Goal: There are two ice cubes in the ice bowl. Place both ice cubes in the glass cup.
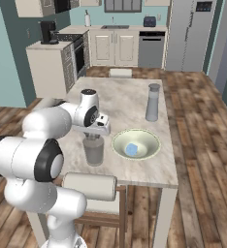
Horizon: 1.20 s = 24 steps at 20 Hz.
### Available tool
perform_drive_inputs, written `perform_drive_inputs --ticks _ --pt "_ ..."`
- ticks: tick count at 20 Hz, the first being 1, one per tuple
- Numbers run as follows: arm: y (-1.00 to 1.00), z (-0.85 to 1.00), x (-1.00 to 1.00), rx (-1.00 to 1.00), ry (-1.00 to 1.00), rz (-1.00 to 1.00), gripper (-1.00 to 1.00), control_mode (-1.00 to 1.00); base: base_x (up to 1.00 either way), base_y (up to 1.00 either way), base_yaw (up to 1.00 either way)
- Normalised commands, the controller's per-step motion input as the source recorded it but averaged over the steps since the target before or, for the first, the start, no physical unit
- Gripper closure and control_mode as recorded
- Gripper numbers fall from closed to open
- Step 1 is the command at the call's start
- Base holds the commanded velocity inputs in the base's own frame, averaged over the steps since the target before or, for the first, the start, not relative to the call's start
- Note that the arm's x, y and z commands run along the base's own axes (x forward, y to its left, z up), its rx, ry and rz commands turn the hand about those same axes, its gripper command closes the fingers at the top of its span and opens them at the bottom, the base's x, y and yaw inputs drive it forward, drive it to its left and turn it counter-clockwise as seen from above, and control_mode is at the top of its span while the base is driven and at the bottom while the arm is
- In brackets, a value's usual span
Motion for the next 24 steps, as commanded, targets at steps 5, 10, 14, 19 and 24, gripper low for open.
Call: perform_drive_inputs --ticks 5,10,14,19,24 --pt "0.0 -0.02 0.11 0.0 0.0 0.0 1.0 -1.0 0.0 0.0 0.0" --pt "0.0 0.0 0.11 0.0 0.0 0.0 -1.0 -1.0 0.0 0.0 0.0" --pt "0.0 0.0 0.01 0.0 0.0 0.0 -1.0 -1.0 0.0 0.0 0.0" --pt "0.0 0.0 -0.05 0.0 0.0 0.0 -1.0 -1.0 0.0 0.0 0.0" --pt "0.0 0.06 -0.13 0.0 -0.03 0.0 -1.0 -1.0 0.0 0.0 0.0"
